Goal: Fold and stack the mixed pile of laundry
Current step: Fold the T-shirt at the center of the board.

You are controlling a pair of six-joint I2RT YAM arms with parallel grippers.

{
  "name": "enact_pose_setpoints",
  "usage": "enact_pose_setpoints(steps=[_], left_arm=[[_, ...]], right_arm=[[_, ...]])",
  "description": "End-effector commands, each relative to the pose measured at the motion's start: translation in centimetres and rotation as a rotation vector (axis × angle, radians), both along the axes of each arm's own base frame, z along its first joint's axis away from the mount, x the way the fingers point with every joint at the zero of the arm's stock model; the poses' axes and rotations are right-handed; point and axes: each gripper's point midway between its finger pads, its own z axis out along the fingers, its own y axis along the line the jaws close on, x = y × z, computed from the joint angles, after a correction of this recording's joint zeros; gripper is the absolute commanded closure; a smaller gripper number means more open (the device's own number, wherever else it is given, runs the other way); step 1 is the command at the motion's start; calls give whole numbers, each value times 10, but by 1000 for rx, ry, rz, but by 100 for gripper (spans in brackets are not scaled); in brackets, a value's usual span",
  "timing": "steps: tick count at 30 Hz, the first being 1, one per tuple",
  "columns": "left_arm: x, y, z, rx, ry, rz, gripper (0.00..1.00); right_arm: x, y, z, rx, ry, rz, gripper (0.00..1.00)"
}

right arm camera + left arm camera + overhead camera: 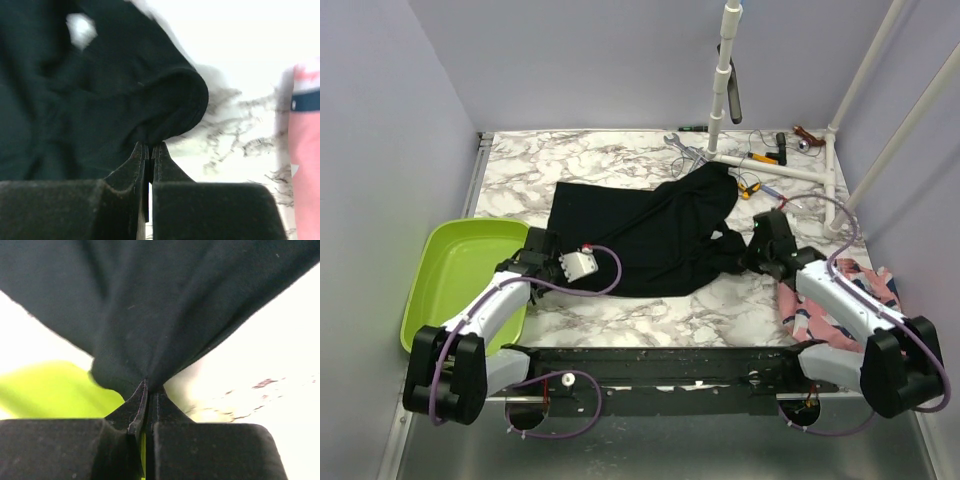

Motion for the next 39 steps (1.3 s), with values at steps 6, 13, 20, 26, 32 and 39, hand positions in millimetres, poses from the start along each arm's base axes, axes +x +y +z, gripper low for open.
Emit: enact_pose_setpoints(steps=[6,13,20,26,32,39], left_arm=[[44,37,178,-235,-313,328,100],[12,50,206,-241,-260,392,100],[28,36,242,-359,-321,361,100],[114,41,313,-455,-534,415,100],[171,60,446,-536,-856,483,100],[148,55,515,-543,-1009,399,100]], right_arm=[[41,-1,230,-26,-414,91,99],[-21,-6,271,54,-438,133,99],[-12,-19,286,-18,-511,108,100],[108,2,322,-143,-588,145,99],[197,4,433,-129,-766,111,99],[157,-23,499,-177,-930,34,99]])
